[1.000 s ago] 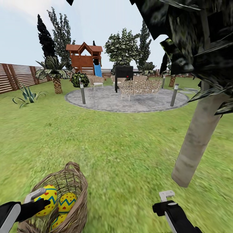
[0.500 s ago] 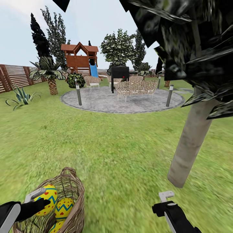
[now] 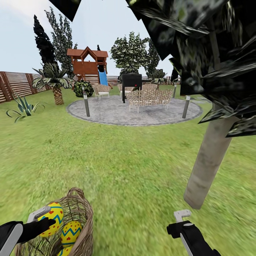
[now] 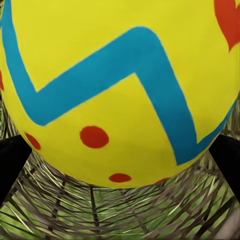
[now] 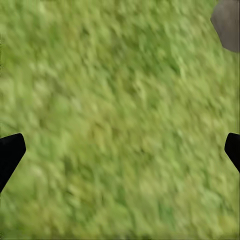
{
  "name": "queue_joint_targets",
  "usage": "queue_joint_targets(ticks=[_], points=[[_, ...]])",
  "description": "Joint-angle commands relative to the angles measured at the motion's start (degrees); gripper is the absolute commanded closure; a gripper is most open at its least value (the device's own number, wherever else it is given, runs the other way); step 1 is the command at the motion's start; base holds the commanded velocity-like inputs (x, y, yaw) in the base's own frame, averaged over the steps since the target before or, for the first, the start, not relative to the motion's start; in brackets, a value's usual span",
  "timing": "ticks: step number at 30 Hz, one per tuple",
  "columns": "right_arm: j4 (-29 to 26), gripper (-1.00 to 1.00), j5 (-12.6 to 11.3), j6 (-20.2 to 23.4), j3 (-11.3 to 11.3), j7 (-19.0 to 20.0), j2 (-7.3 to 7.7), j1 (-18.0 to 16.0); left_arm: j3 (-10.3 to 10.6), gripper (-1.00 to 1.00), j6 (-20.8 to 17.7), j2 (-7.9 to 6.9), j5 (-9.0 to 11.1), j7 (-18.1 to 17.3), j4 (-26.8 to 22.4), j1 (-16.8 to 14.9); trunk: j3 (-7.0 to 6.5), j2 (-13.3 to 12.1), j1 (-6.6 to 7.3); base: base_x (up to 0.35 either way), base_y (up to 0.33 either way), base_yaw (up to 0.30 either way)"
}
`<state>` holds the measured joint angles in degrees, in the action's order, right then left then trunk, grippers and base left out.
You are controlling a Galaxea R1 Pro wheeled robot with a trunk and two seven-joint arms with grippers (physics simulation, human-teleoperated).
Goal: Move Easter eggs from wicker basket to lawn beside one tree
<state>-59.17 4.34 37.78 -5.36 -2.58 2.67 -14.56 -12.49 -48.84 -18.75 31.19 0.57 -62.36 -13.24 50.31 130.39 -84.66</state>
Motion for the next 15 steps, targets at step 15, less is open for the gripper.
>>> queue_joint_targets(ticks=[15], points=[[0.0, -1.0, 0.4, 0.4, -0.4, 0.0, 0.06, 0.0, -0.1, 1.0, -0.3, -0.06, 0.2, 0.0, -0.7, 0.0, -2.64, -6.0, 3.31, 0.0, 0.0, 0.0]])
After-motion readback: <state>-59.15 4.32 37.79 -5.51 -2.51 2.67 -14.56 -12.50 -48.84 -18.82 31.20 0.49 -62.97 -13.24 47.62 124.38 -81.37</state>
